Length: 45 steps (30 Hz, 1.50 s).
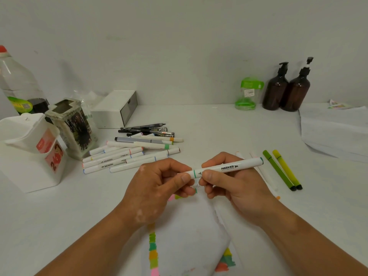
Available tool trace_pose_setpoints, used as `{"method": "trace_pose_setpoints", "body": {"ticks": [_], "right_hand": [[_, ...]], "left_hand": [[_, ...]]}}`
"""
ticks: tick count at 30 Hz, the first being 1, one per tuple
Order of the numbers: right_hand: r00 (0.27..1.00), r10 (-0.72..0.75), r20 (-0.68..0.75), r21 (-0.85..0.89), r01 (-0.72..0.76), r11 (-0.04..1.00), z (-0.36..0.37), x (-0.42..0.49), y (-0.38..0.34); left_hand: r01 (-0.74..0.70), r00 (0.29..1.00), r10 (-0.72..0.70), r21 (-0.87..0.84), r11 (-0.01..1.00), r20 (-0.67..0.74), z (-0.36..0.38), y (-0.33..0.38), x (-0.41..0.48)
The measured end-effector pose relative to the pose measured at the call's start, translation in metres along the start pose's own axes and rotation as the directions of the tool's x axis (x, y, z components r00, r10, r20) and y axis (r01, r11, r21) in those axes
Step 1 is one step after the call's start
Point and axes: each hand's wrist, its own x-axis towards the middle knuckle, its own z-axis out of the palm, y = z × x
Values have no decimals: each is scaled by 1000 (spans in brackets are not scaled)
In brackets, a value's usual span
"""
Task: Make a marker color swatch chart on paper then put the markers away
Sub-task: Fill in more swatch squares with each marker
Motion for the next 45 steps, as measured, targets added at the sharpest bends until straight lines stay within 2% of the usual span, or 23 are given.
{"method": "trace_pose_setpoints", "body": {"ticks": [4, 8, 10, 12, 14, 15, 18, 21, 26, 28, 32, 36, 41, 43, 45], "right_hand": [[997, 11, 78, -31, -9, 999, -8, 1, -6], [924, 133, 357, 114, -185, 976, -26, 0, -16], [909, 190, 372, 53, -225, 973, -28, 0, -19], [944, 209, 255, -204, -158, 966, -21, -1, -16], [979, 163, 125, -509, -77, 857, -12, -1, -7], [988, 135, 81, -598, -60, 800, -8, -1, -2], [993, -33, -110, -730, -59, 681, -11, 5, 3], [935, -166, -313, -838, -190, 512, -31, 11, -1], [904, -148, -401, -893, -349, 284, -47, 16, 4], [902, -121, -415, -893, -379, 241, -49, 18, 4], [876, -137, -462, -876, -428, 220, -57, 18, 6], [859, -171, -482, -866, -437, 242, -62, 14, 6], [849, -204, -487, -863, -431, 265, -60, 13, 4], [857, -231, -460, -865, -374, 333, -55, 15, 2], [889, -247, -386, -878, -271, 394, -47, 15, 3]], "left_hand": [[-19, 1000, 18, 108, 994, 3, -5, -3, 3], [9, 999, 2, 212, 977, -51, -19, -4, 6], [-4, 999, 17, 263, 965, -46, -22, -5, 6], [-60, 998, 67, 353, 934, -7, -19, -6, 4], [-119, 993, 113, 439, 890, 40, -13, -7, 2], [-130, 991, 128, 477, 869, 37, -11, -9, 2], [-74, 985, 148, 568, 820, -85, -19, -15, 7], [39, 957, 172, 690, 722, -235, -36, -20, 15], [194, 888, 234, 785, 589, -395, -65, -30, 21], [235, 885, 215, 794, 561, -414, -68, -34, 22], [274, 904, 159, 824, 495, -396, -68, -37, 24], [317, 904, 120, 830, 458, -411, -67, -37, 24], [290, 937, 41, 837, 464, -347, -64, -36, 23], [259, 944, 46, 821, 510, -327, -59, -35, 23], [229, 938, 45, 715, 661, -343, -52, -31, 21]]}}
